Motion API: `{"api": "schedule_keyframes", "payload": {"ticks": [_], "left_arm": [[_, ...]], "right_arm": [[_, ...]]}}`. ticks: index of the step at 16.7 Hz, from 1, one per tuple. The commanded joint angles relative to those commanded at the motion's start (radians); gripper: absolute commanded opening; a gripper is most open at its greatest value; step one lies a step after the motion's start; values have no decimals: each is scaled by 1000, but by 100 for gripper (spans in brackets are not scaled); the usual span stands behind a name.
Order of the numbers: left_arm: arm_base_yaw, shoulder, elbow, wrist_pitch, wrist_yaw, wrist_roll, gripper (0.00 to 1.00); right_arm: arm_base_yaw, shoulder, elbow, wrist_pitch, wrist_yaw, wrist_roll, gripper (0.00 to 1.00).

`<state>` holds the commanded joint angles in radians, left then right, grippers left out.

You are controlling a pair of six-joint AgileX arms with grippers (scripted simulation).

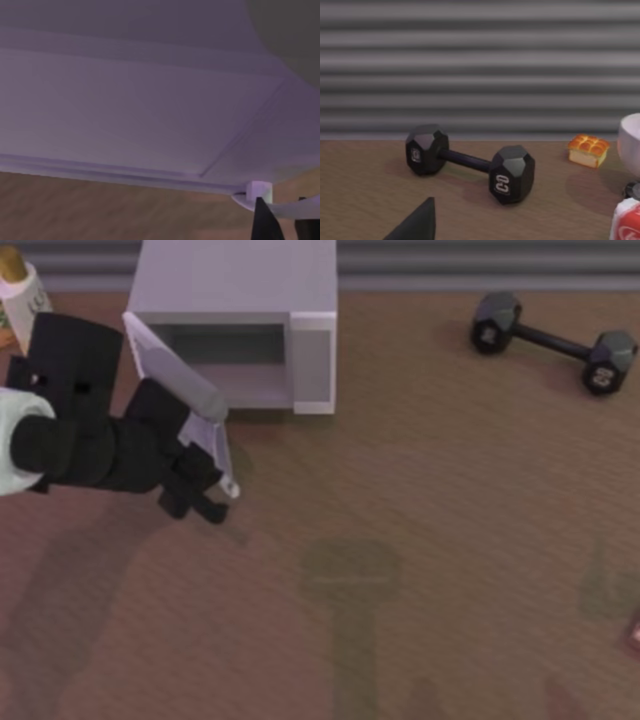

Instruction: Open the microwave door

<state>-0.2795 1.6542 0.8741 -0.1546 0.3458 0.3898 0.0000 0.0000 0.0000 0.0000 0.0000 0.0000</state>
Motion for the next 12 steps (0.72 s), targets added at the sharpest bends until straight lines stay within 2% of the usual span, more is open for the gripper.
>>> {"api": "schedule_keyframes", "payload": {"ticks": [12], "left_arm": [[-5,0,-2,-2,8,-2,0]], "right_arm": [[0,0,0,0,0,0,100]]}}
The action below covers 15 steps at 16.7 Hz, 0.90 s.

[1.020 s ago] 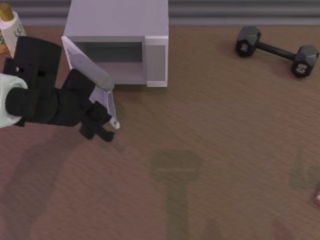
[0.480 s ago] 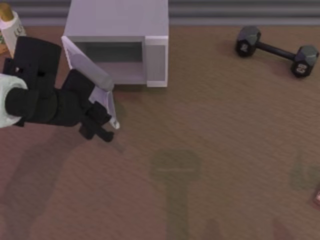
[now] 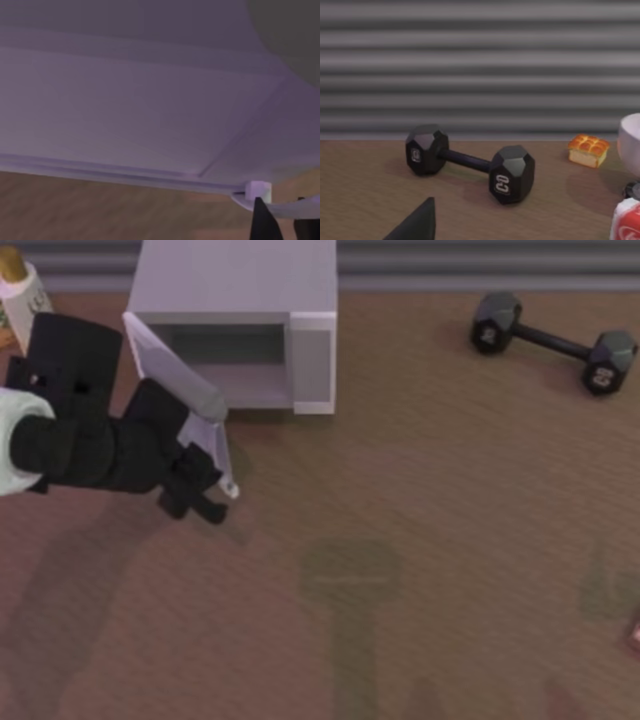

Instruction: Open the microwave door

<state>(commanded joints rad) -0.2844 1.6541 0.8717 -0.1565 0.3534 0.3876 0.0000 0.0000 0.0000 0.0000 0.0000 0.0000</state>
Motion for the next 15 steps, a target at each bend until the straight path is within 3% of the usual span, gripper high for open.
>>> {"api": "schedule_keyframes", "payload": {"ticks": [8,15], "left_arm": [[44,-5,2,-34,49,87,0],[44,-5,2,-35,50,88,0]], "right_arm": [[0,0,0,0,0,0,100],[0,0,0,0,0,0,100]]}}
